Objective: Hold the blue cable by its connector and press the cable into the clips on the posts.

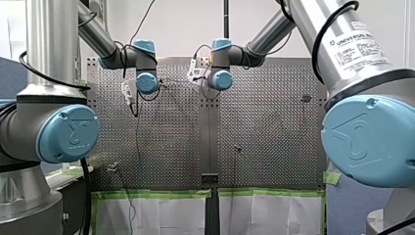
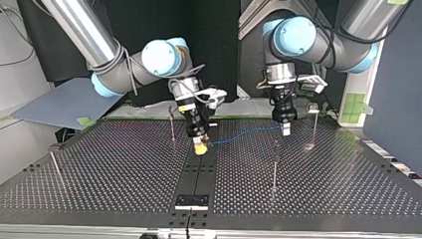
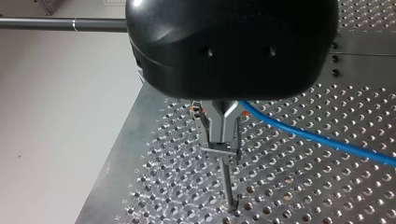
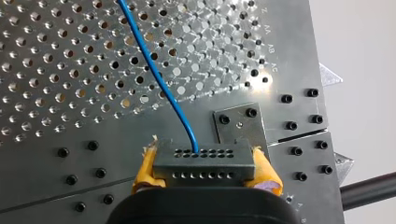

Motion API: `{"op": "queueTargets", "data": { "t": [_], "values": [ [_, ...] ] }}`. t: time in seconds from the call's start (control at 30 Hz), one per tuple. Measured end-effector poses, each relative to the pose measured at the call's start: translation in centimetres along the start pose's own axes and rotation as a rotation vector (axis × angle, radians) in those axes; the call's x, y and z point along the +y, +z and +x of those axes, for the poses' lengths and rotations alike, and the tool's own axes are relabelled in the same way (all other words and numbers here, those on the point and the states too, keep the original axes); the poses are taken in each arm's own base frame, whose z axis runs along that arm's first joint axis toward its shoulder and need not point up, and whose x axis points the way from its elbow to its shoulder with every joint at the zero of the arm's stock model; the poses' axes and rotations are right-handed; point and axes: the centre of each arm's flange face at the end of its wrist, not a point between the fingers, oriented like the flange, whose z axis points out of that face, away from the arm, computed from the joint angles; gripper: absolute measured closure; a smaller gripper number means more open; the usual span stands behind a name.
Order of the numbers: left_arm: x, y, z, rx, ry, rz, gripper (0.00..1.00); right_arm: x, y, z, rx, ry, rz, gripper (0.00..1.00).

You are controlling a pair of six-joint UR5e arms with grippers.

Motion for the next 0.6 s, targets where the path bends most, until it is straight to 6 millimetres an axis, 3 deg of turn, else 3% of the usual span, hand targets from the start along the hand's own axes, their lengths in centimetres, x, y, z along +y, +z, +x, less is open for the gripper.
{"op": "queueTargets", "data": {
  "t": [0.27, 0.47, 0.6],
  "values": [
    [0.2, 0.6, -0.2, -0.006, -0.017, -0.001, 0.98, -0.3, 0.5, -1.1, -0.021, -0.008, 0.013, 1.00],
    [0.6, 1.1, 0.7, 0.009, -0.011, -0.012, 0.98, -0.8, 1.0, -2.6, -0.041, -0.013, 0.022, 1.00],
    [1.0, 1.6, 0.8, -0.002, -0.021, -0.019, 0.98, -1.1, 1.5, -2.6, -0.037, -0.013, 0.028, 1.00]
  ]
}}
